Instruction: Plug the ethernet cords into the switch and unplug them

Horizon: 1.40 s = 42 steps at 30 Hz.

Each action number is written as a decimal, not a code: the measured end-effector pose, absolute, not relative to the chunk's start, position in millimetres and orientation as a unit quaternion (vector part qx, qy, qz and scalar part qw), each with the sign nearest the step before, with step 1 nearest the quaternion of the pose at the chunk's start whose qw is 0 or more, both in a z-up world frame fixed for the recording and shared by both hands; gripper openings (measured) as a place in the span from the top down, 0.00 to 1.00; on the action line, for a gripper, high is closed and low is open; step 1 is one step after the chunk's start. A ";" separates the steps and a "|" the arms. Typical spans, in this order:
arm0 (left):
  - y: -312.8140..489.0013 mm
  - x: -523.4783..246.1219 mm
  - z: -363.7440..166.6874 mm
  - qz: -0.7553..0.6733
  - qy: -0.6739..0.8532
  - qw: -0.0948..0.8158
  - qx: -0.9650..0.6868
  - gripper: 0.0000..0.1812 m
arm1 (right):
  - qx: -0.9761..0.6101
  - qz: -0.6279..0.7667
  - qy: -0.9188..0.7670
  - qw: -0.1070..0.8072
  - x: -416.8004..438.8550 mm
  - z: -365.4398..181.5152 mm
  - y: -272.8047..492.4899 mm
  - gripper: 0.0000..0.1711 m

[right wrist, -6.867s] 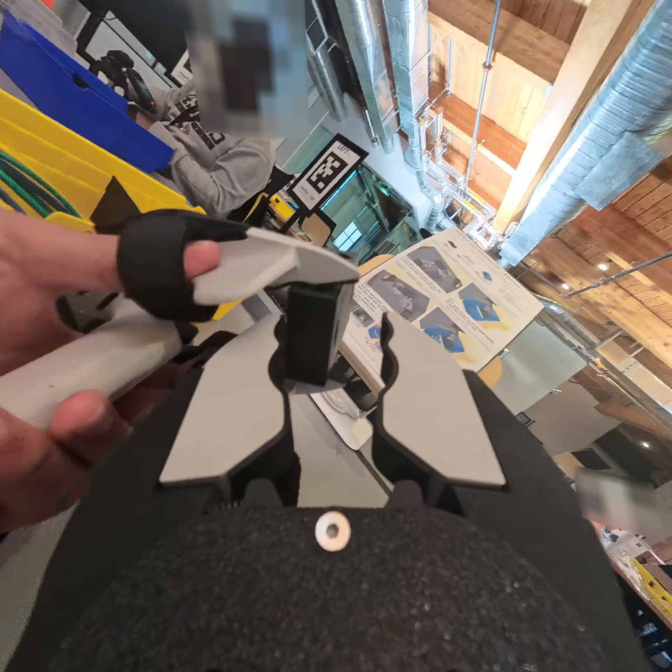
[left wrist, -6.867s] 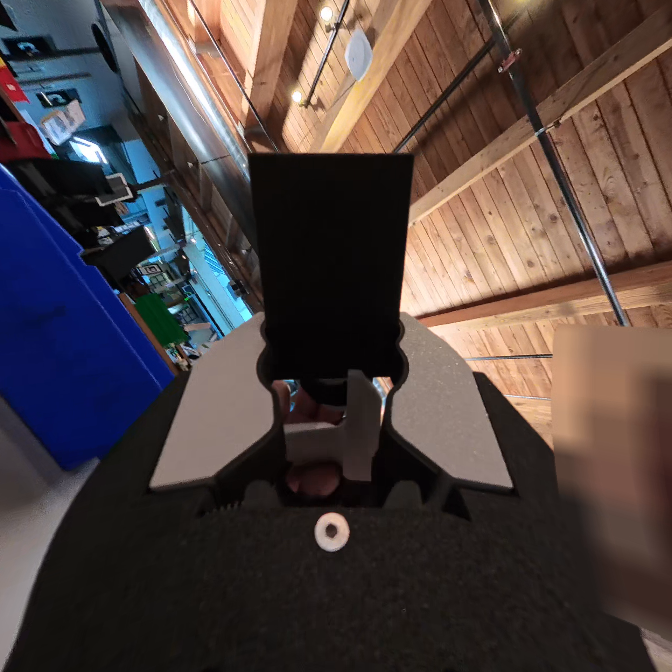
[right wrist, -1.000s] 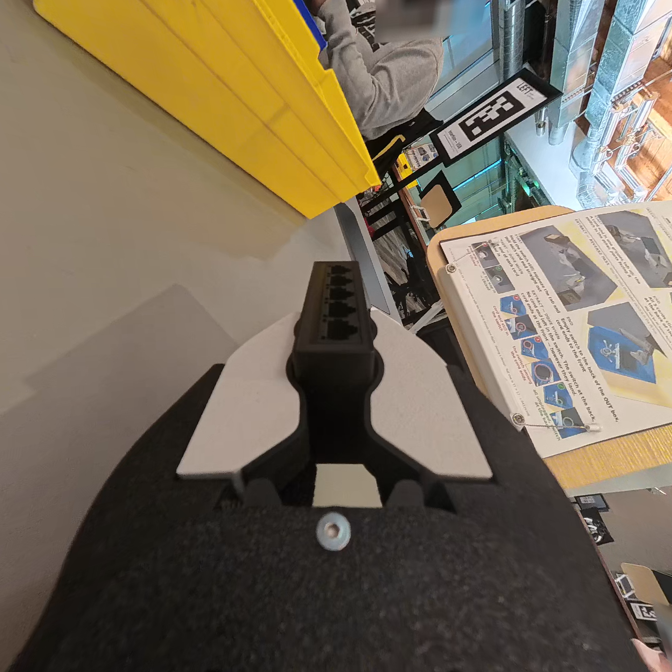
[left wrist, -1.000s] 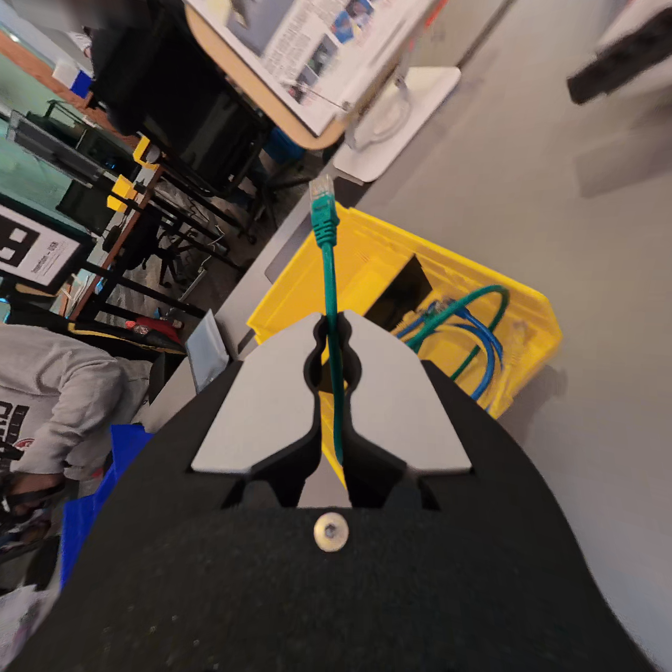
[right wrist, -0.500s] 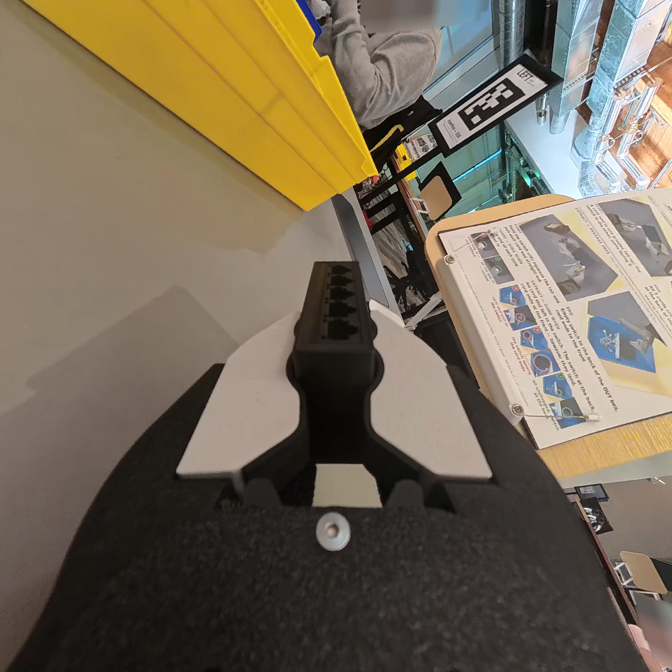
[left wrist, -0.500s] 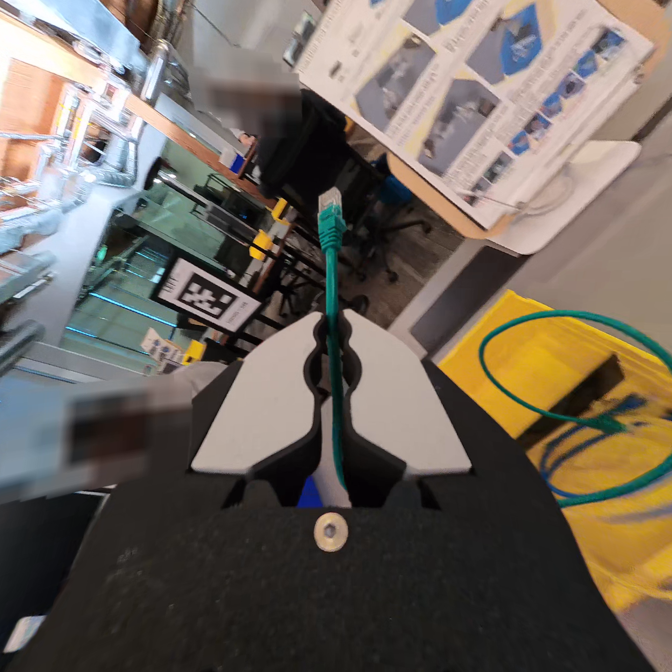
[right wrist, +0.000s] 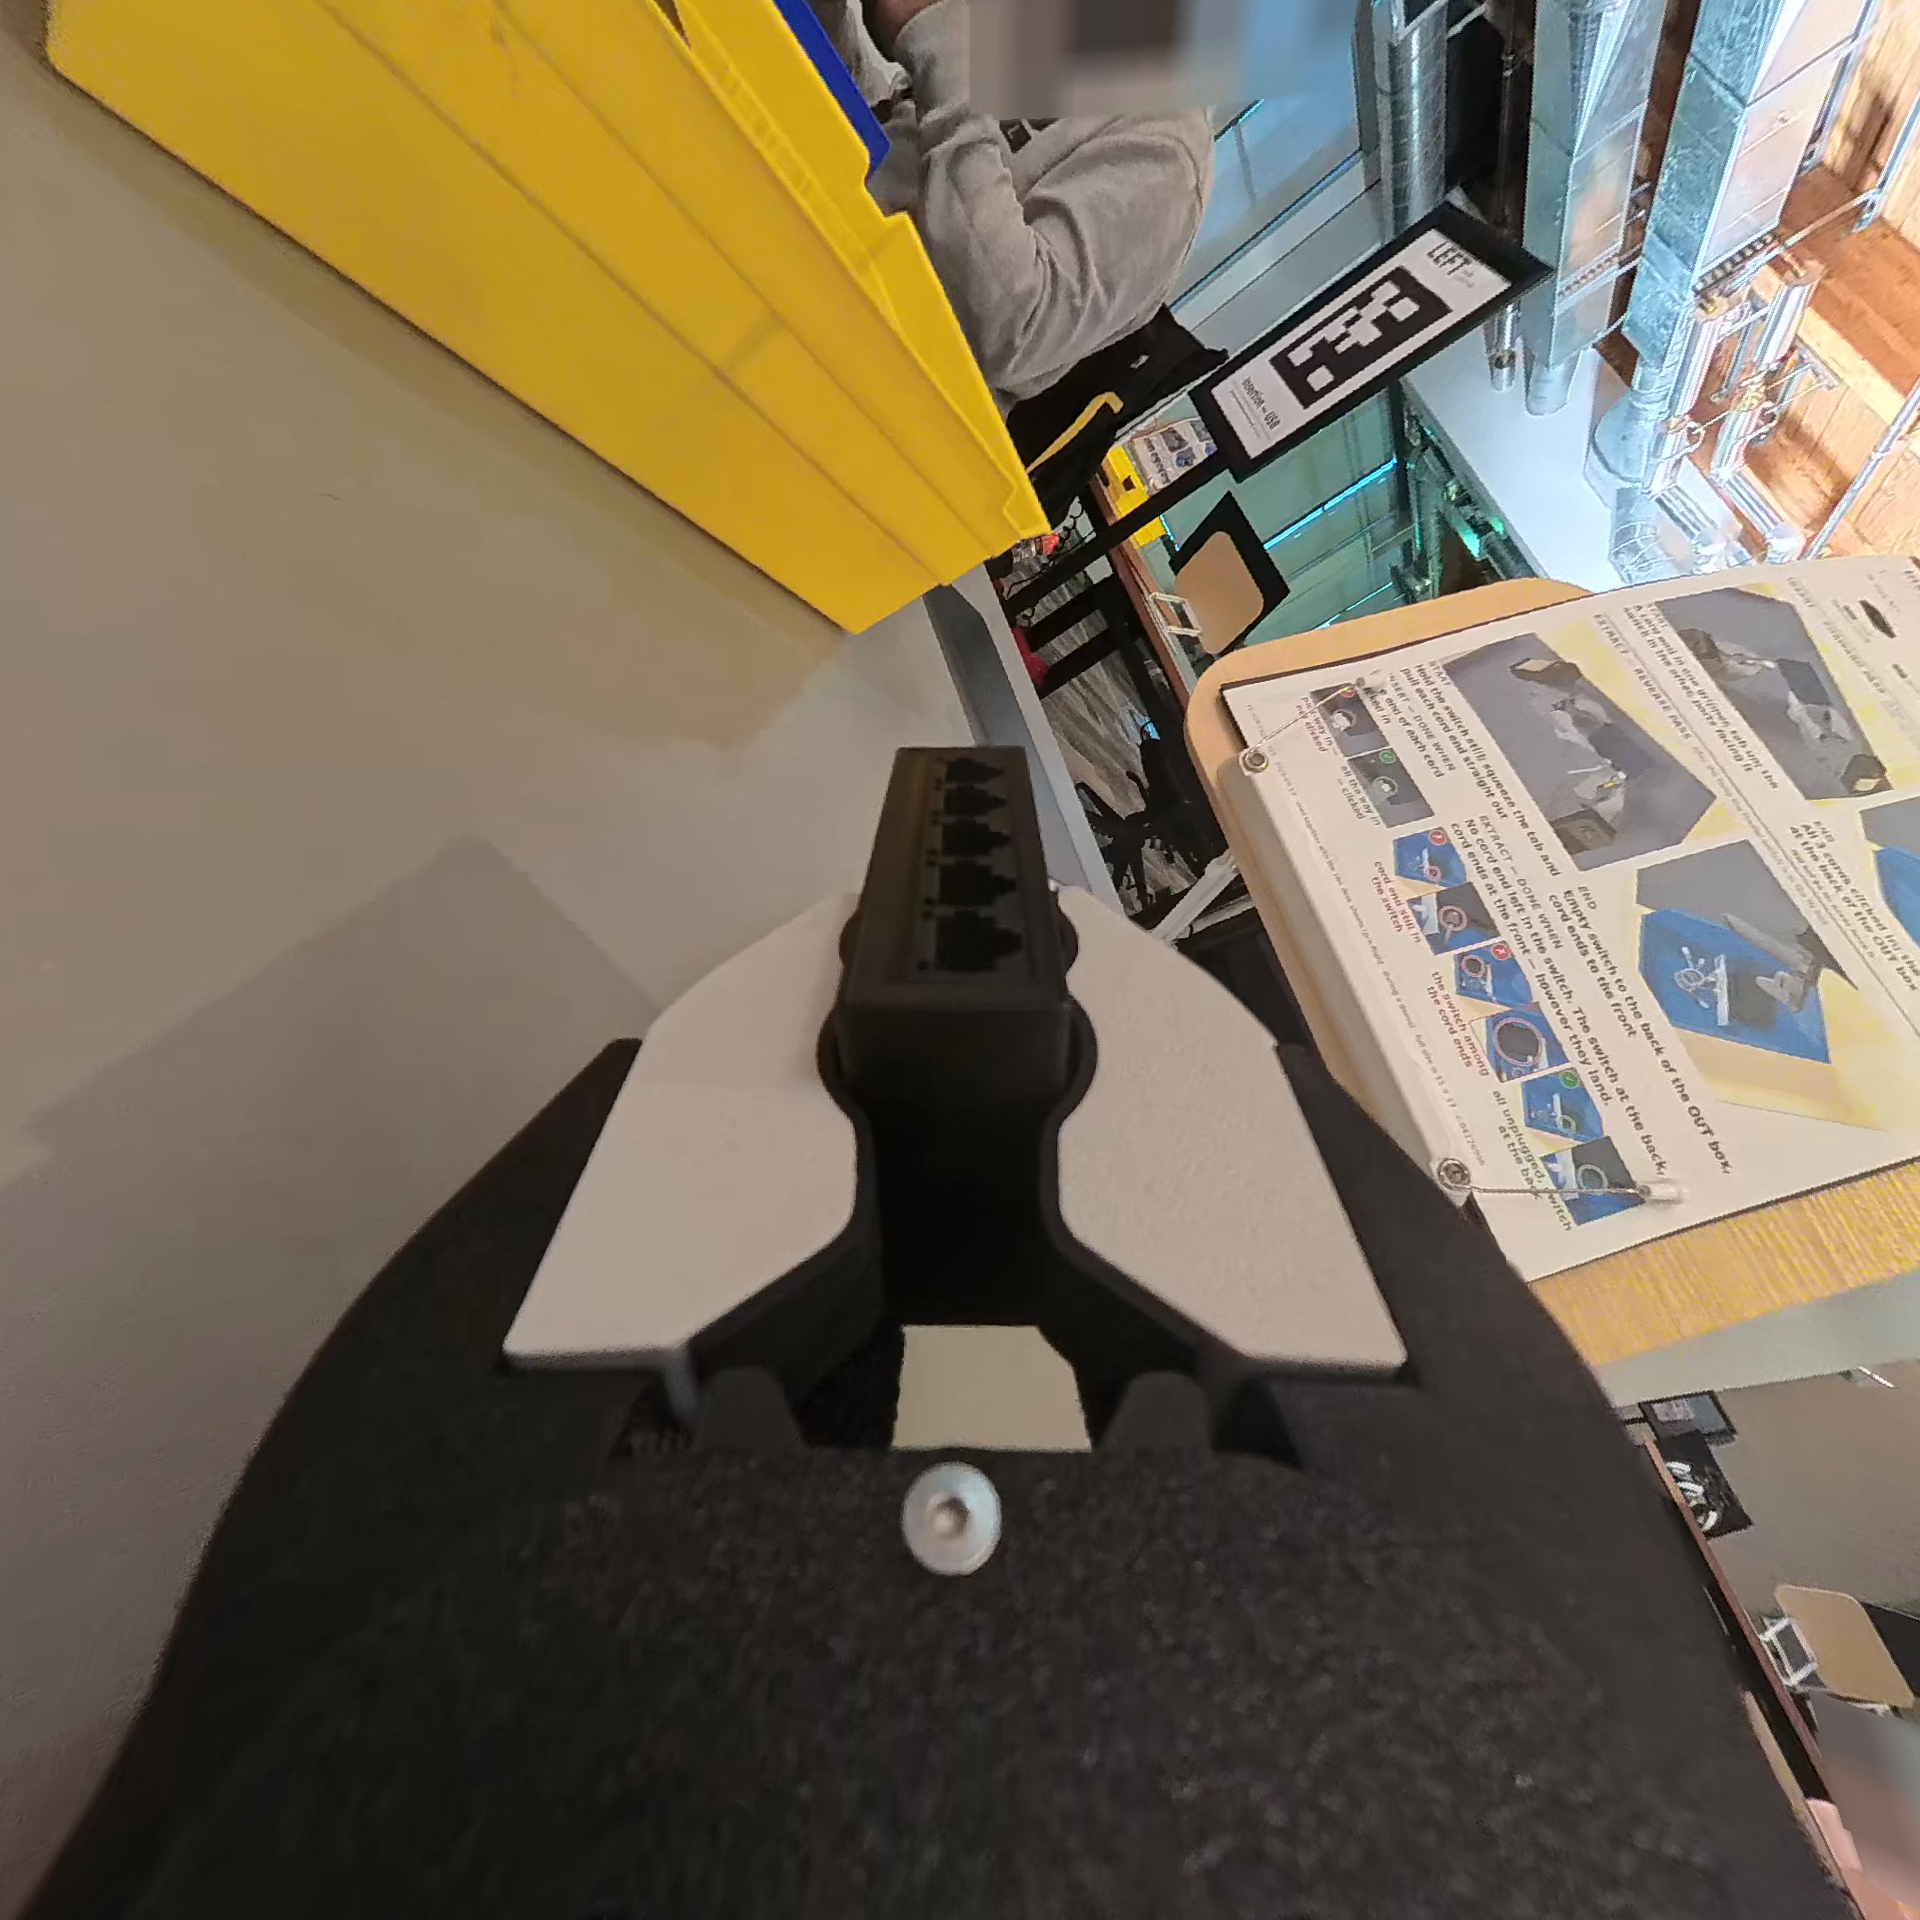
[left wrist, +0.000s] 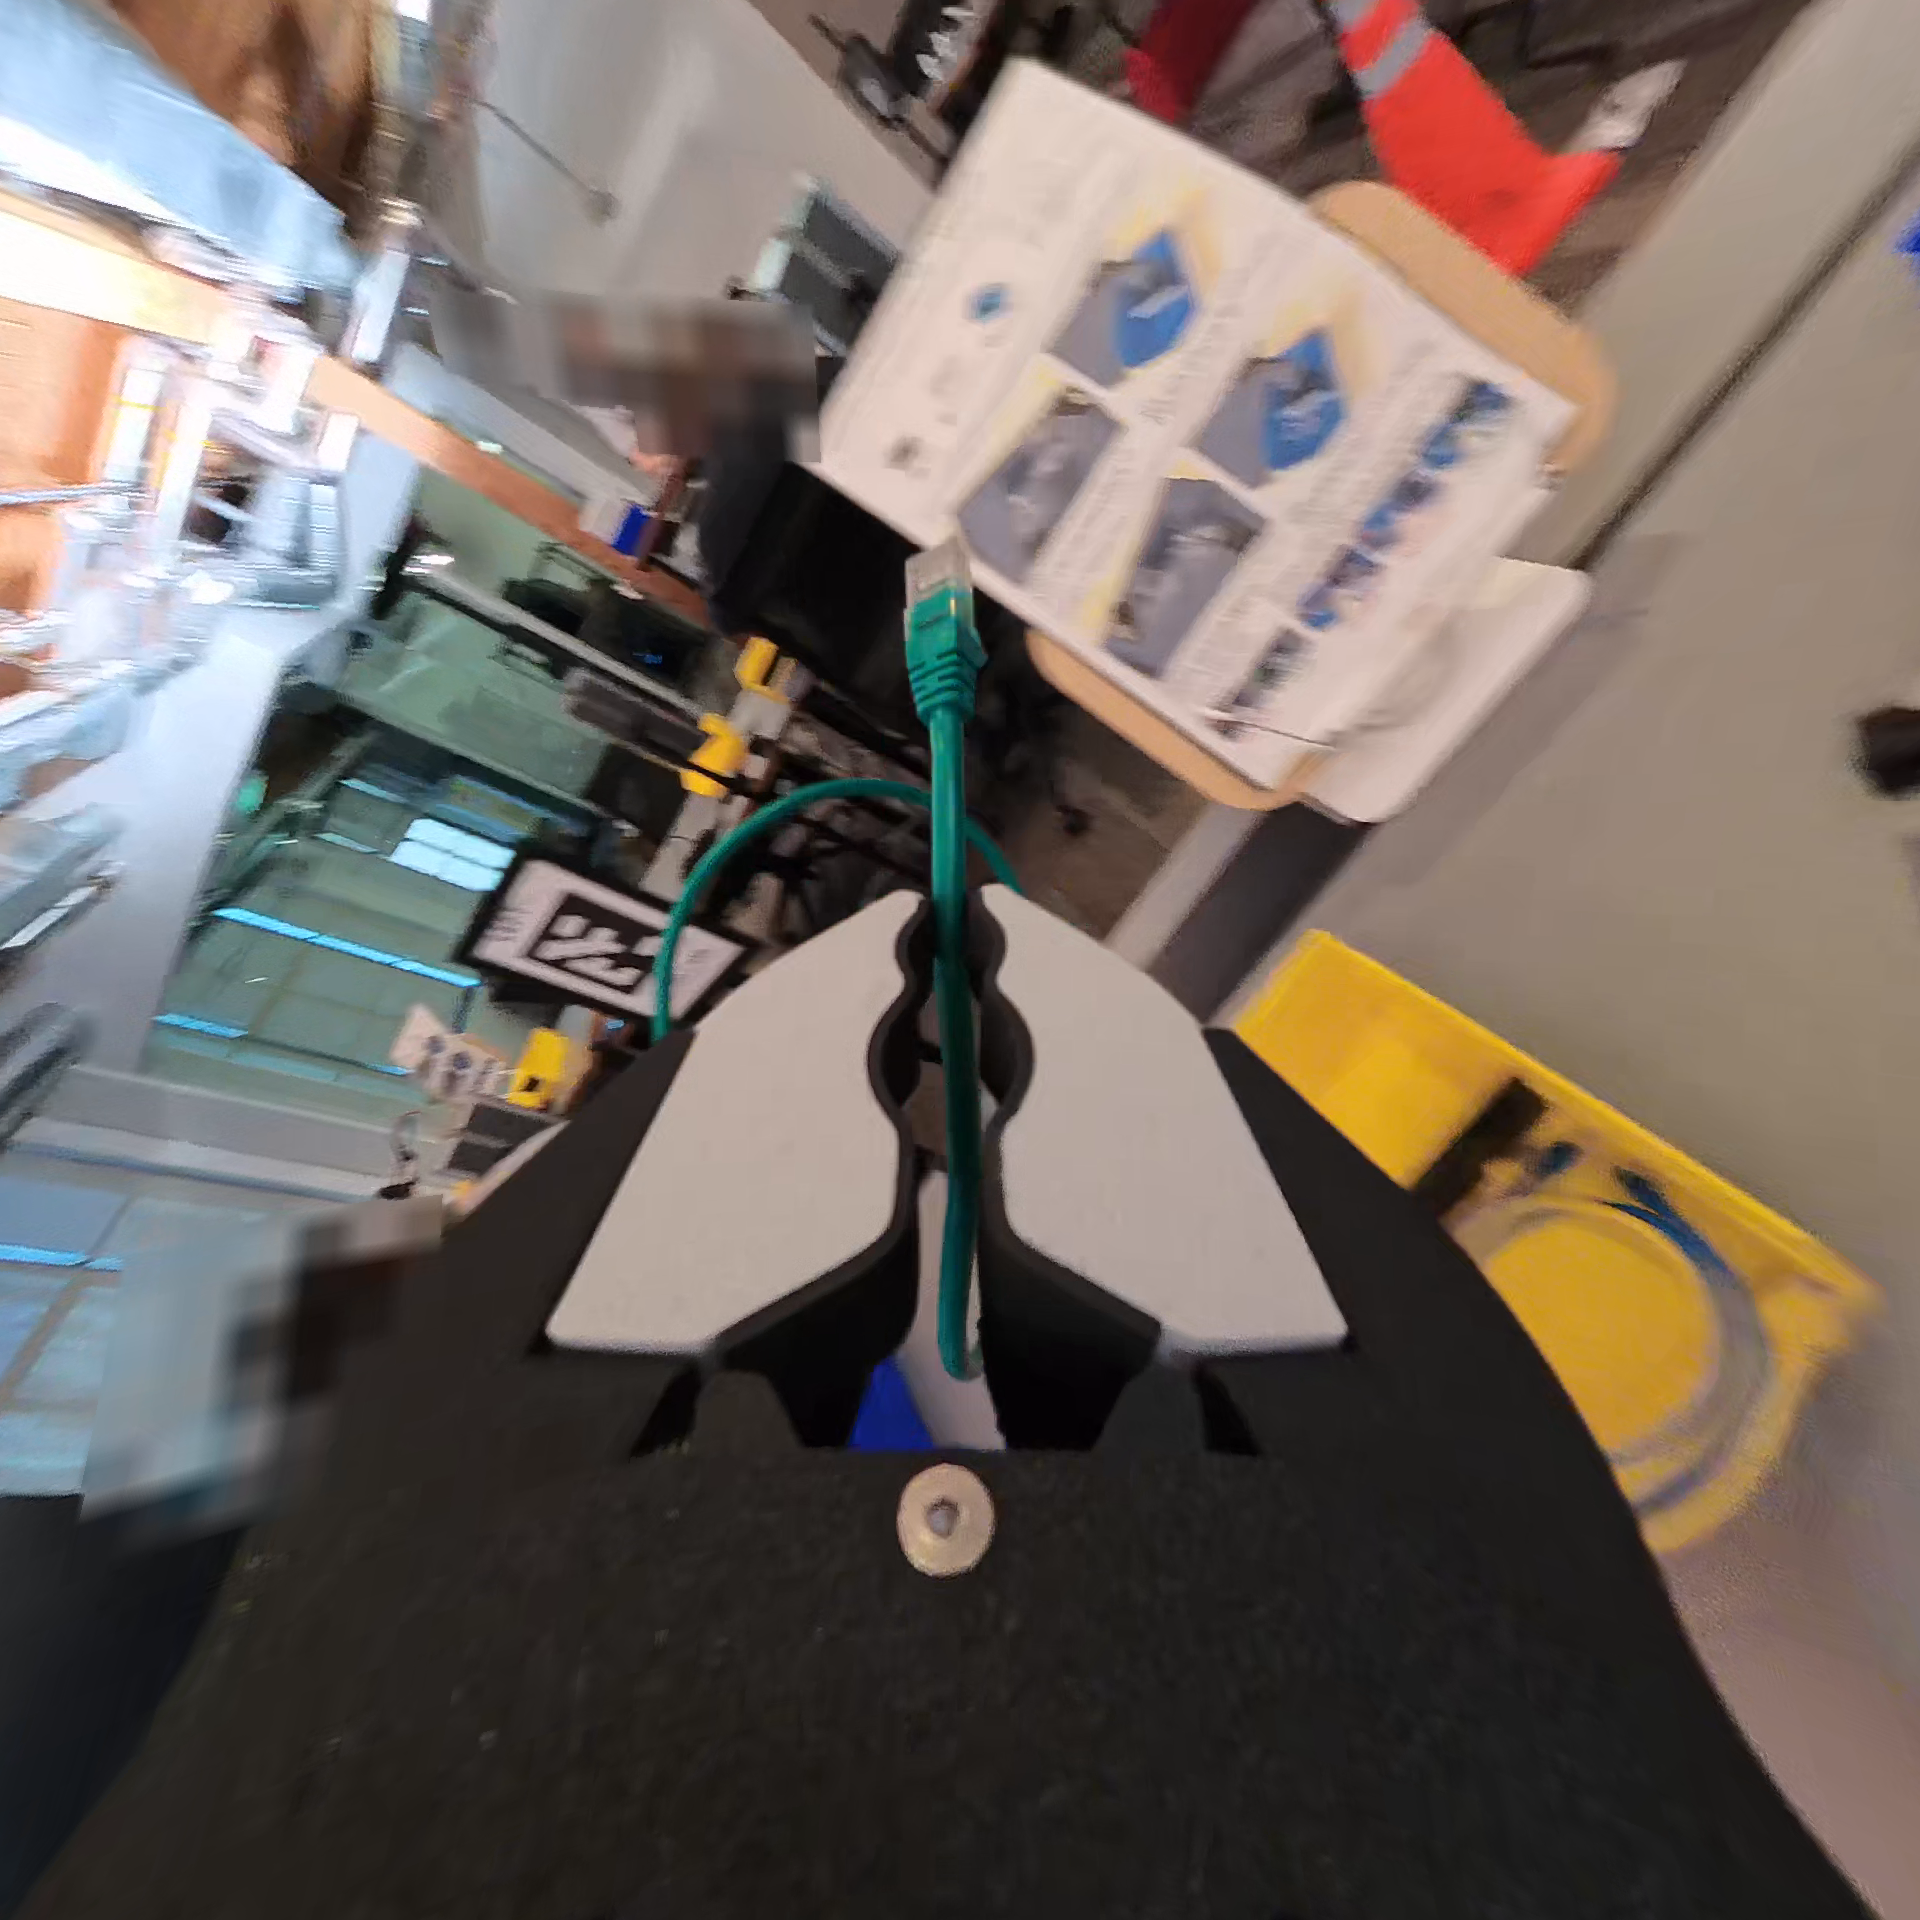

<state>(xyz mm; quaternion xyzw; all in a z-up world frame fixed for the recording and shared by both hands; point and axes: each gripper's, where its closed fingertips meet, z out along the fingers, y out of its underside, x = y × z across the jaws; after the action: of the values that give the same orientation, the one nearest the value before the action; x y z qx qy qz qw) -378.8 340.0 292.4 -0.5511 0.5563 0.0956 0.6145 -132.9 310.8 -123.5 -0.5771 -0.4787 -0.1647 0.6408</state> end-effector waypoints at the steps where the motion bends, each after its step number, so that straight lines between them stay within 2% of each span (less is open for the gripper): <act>1: 322.7 -370.0 269.0 0.082 0.577 0.593 -0.555 0.97 | -0.576 -0.165 -0.477 0.642 -132.6 -122.7 310.6 0.82; 6: 234.5 -327.8 120.6 -0.004 0.672 0.466 -0.576 0.97 | -0.583 -0.160 -0.463 0.648 -126.7 -119.6 312.6 0.82; 8: 202.6 -304.5 43.8 -0.069 0.689 0.407 -0.597 0.97 | -0.587 -0.158 -0.455 0.651 -123.9 -117.8 313.6 0.82; 11: 183.6 -278.0 -73.8 -0.084 0.692 0.333 -0.635 0.97 | -0.591 -0.155 -0.448 0.653 -120.8 -116.9 314.6 0.82; 13: 173.5 -262.8 -113.8 -0.102 0.692 0.322 -0.638 0.97 | -0.592 -0.158 -0.447 0.651 -119.4 -117.5 314.8 0.82; 22: 152.4 -257.2 -171.3 -0.143 0.692 0.256 -0.660 0.97 | -0.595 -0.162 -0.454 0.643 -118.9 -121.4 315.2 0.82; 26: 156.4 -266.8 -180.6 -0.182 0.661 0.245 -0.686 0.96 | -0.597 -0.162 -0.459 0.638 -120.7 -124.2 316.0 0.82; 29: 158.5 -270.2 -179.0 -0.211 0.642 0.250 -0.693 0.95 | -0.597 -0.162 -0.463 0.635 -121.9 -125.9 316.2 0.82; 31: 158.7 -269.1 -177.3 -0.219 0.643 0.265 -0.684 0.91 | -0.598 -0.161 -0.463 0.634 -122.0 -126.3 316.4 0.82; 37: 147.9 -260.1 -177.2 -0.189 0.726 0.319 -0.580 0.88 | -0.602 -0.159 -0.462 0.631 -121.3 -127.6 317.0 0.82; 42: 149.4 -251.0 -184.5 -0.181 0.747 0.305 -0.562 0.88 | -0.604 -0.159 -0.463 0.629 -121.1 -128.5 317.5 0.82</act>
<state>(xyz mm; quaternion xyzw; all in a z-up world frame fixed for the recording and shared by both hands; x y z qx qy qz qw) -251.0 149.4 -184.5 -0.5618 0.7474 -0.1807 0.3052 -121.1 317.5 -128.5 -0.6036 -0.4628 -0.1595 0.6293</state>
